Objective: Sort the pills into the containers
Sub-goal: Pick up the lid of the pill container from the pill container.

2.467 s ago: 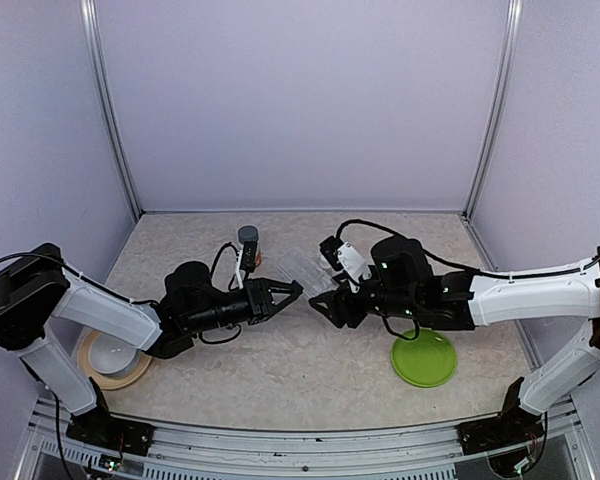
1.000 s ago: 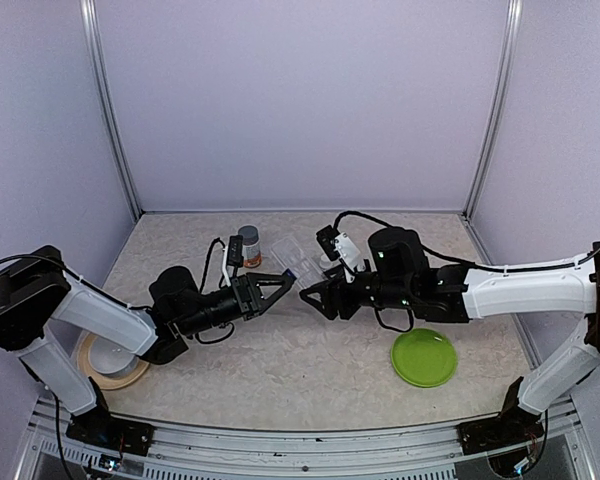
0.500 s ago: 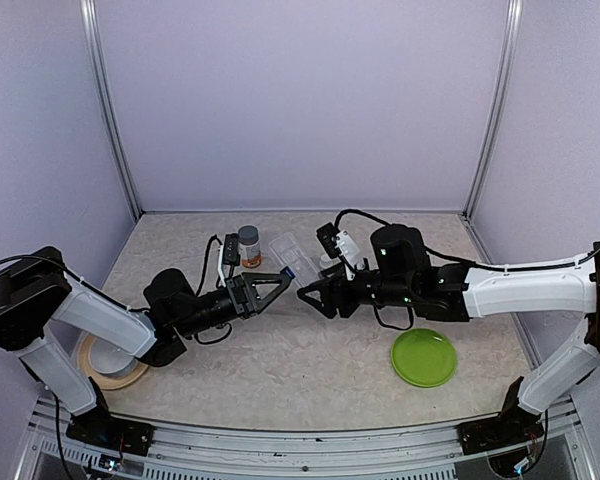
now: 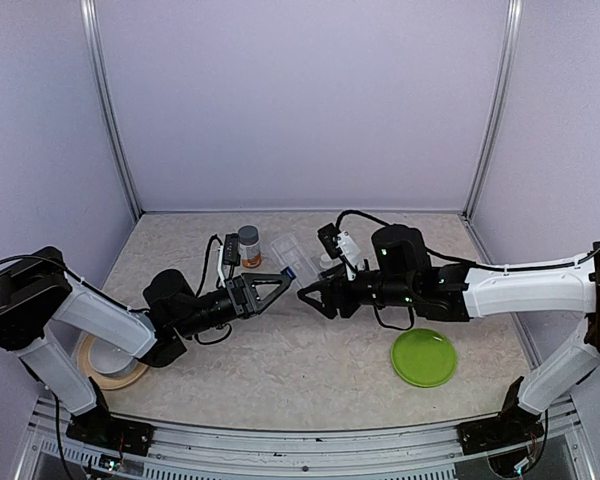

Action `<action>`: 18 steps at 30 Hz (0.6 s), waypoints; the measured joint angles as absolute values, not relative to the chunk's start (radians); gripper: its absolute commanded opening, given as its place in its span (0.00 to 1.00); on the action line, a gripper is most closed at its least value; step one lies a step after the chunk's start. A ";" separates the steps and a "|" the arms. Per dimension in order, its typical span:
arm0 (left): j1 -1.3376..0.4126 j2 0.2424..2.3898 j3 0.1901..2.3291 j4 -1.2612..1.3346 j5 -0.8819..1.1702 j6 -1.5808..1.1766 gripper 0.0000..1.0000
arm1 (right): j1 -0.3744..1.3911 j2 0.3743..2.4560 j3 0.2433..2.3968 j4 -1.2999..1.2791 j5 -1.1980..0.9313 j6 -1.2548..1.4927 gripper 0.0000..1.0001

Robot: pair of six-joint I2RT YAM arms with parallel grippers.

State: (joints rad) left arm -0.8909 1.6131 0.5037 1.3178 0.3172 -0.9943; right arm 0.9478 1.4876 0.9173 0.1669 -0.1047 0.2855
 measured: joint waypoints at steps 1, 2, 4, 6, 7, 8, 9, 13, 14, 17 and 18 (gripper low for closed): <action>-0.891 1.613 0.504 1.319 0.318 -0.995 0.38 | 0.947 1.488 0.917 0.167 -0.107 0.287 0.49; -0.891 1.613 0.503 1.322 0.318 -0.995 0.38 | 0.947 1.488 0.917 0.167 -0.108 0.290 0.50; -0.905 1.612 0.502 1.390 0.372 -0.996 0.38 | 0.937 1.494 0.916 0.142 -0.065 0.298 0.50; -0.947 1.600 0.509 1.479 0.434 -0.995 0.39 | 0.913 1.529 0.907 0.097 -0.022 0.306 0.50; -0.961 1.594 0.511 1.507 0.455 -0.994 0.38 | 0.907 1.544 0.902 0.078 -0.010 0.308 0.50; -0.972 1.588 0.512 1.534 0.475 -0.994 0.39 | 0.897 1.559 0.896 0.050 0.006 0.310 0.50; -0.975 1.583 0.512 1.555 0.492 -0.993 0.38 | 0.893 1.567 0.891 0.034 0.012 0.311 0.50; -0.975 1.578 0.512 1.570 0.508 -0.988 0.46 | 0.892 1.571 0.885 -0.004 0.025 0.313 0.49; -0.975 1.578 0.512 1.570 0.506 -0.985 0.47 | 0.892 1.571 0.885 -0.004 0.025 0.312 0.50; -0.975 1.563 0.511 1.548 0.486 -0.968 0.55 | 0.892 1.568 0.885 -0.005 0.024 0.301 0.50; -0.974 1.552 0.511 1.528 0.474 -0.961 0.58 | 0.892 1.565 0.885 -0.006 0.023 0.292 0.50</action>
